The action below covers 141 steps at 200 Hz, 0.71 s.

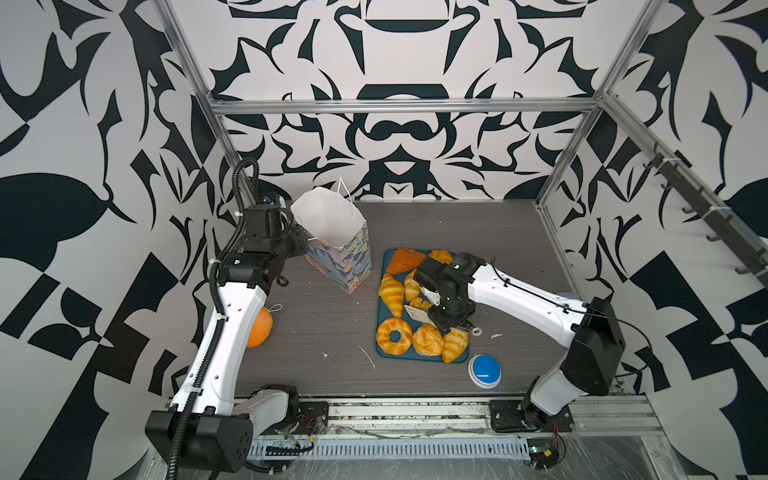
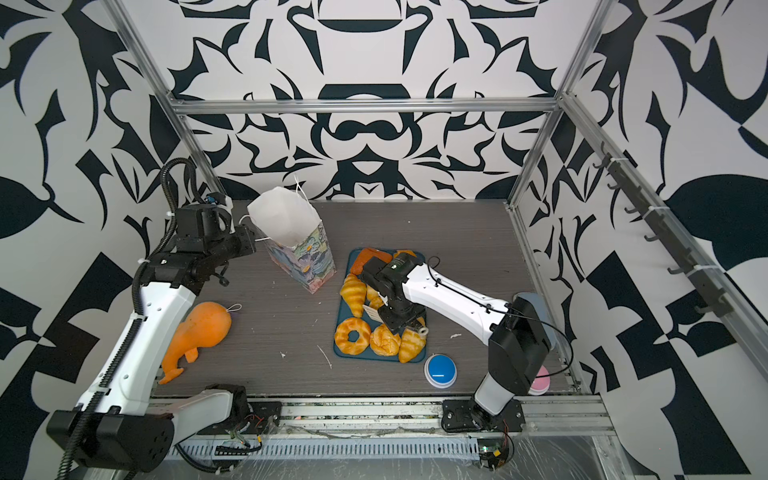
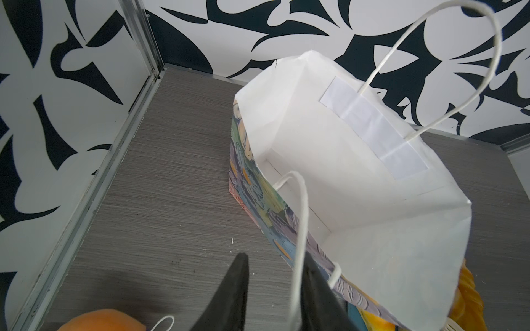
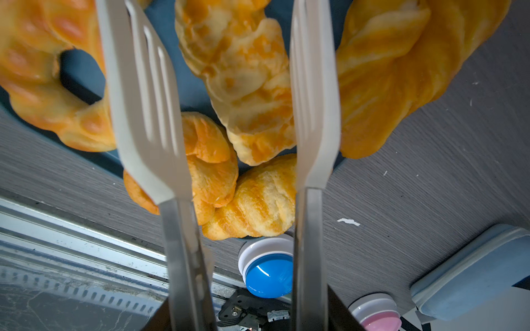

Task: Place the fake bread into the paper bag
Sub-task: 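Lower the tongs onto the twisted bread and squeeze it with the right gripper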

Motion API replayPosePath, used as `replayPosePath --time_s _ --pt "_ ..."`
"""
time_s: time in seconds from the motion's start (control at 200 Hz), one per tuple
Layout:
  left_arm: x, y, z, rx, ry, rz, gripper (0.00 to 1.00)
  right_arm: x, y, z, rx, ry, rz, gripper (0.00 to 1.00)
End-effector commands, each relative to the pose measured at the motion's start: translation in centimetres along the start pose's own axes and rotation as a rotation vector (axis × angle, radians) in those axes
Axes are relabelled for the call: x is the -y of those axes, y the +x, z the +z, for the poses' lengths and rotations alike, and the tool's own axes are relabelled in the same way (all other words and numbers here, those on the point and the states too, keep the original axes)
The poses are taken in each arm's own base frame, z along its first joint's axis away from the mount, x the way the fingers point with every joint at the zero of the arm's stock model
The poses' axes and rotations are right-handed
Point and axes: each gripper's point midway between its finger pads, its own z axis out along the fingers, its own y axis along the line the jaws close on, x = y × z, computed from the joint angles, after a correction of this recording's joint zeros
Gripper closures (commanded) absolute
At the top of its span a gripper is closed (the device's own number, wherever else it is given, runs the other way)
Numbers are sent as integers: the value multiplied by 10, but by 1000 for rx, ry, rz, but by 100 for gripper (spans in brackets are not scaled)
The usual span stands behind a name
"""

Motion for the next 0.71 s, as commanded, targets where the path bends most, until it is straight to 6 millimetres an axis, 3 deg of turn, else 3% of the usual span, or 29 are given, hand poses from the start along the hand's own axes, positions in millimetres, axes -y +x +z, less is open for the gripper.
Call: replayPosePath --time_s 0.0,0.39,0.54,0.7 --pt "-2 7 0 -19 3 -9 67 4 -2 -13 26 23 -10 42" --pt "-2 7 -1 -18 5 -10 67 12 -10 1 -8 93 -13 43" --pt "-3 7 -1 -17 -1 -11 67 11 -11 1 -2 92 -15 54" --pt "-3 6 -1 -16 -3 -9 67 15 -13 -5 26 107 -15 58"
